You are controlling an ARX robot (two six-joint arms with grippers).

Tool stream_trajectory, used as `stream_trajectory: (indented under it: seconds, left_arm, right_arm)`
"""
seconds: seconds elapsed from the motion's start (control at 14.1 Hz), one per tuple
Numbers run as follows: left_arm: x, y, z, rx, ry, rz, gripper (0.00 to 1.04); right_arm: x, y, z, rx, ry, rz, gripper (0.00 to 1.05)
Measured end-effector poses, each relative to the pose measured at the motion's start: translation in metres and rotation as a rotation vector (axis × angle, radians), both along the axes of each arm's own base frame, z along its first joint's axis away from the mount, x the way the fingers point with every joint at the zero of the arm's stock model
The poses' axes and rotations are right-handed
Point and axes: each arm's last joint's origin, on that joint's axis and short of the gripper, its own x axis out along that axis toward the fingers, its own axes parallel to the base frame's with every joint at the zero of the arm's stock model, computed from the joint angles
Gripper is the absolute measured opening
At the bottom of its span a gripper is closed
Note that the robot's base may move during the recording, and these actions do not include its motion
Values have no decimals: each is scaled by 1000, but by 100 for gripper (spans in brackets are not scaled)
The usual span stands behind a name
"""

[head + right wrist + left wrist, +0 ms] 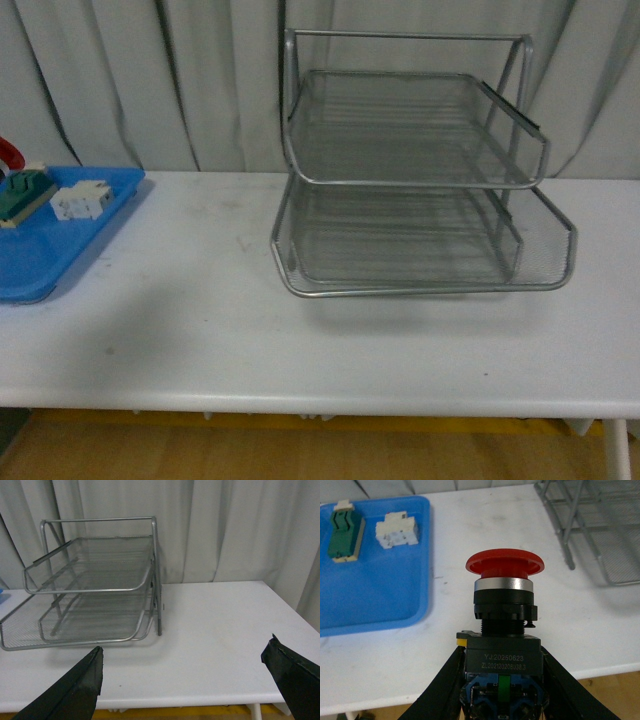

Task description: Place button on rack with both arms

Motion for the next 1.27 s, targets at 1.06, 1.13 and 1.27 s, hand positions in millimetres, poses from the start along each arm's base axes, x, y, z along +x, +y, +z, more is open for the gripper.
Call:
stream_trajectory:
  seconds: [1.06,1.13,1.27]
  left_arm:
    - [97,-218,-23,31,151,-451,36]
    - [102,-222,-28,40,174,-446,36]
    - [111,-227,-30,53,204,-440,36]
  right_arm:
    - [0,0,0,0,-2,-3,98]
    - [0,0,0,0,-2,-3,98]
    - [0,0,0,0,-2,-3,98]
